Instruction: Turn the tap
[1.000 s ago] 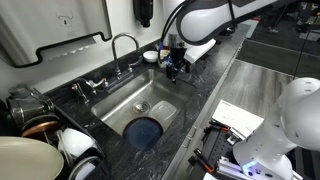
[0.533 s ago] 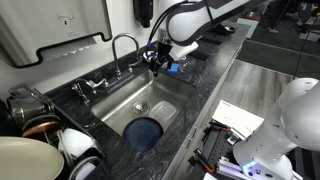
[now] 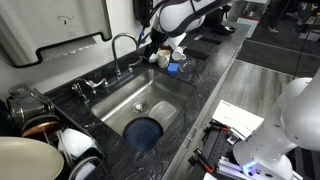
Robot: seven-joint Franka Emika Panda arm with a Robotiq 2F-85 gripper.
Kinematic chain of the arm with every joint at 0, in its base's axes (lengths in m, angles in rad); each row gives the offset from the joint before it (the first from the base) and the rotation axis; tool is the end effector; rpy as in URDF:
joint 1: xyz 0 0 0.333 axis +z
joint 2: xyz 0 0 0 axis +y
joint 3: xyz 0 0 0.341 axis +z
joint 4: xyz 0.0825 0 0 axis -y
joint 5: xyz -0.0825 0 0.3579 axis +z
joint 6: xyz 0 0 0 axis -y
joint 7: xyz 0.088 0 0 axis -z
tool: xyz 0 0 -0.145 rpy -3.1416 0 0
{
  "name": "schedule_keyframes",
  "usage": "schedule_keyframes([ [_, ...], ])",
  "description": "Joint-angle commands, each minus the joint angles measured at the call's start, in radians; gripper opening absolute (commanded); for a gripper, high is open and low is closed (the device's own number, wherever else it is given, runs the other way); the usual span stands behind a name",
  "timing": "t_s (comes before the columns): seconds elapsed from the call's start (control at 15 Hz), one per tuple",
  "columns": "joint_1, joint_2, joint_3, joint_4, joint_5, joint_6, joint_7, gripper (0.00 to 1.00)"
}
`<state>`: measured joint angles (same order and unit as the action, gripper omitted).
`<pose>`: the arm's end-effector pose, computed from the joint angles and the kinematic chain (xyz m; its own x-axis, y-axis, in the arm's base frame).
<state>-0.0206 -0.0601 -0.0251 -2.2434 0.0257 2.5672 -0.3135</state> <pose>0.5375 -0.0246 0.4386 0.8986 0.2465 0.3630 0.2278 -0.9692 0.0940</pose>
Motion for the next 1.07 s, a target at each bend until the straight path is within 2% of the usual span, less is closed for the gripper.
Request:
schedule_keyframes([
  [0.0,0.022,0.09,-0.012,0.082,0.197,0.124,-0.269,1.0],
  [0.2,0.008,0.145,0.001,0.142,0.377,0.17,-0.473,1.0],
  [0.27,0.005,0.161,0.002,0.157,0.39,0.193,-0.493,1.0],
  [0.73,0.009,0.216,-0.007,0.189,0.334,0.433,-0.496,1.0],
  [0.8,0.009,0.225,-0.006,0.195,0.332,0.439,-0.495,1.0],
  [1.0,0.006,0.259,-0.01,0.236,0.315,0.32,-0.472,1.0],
])
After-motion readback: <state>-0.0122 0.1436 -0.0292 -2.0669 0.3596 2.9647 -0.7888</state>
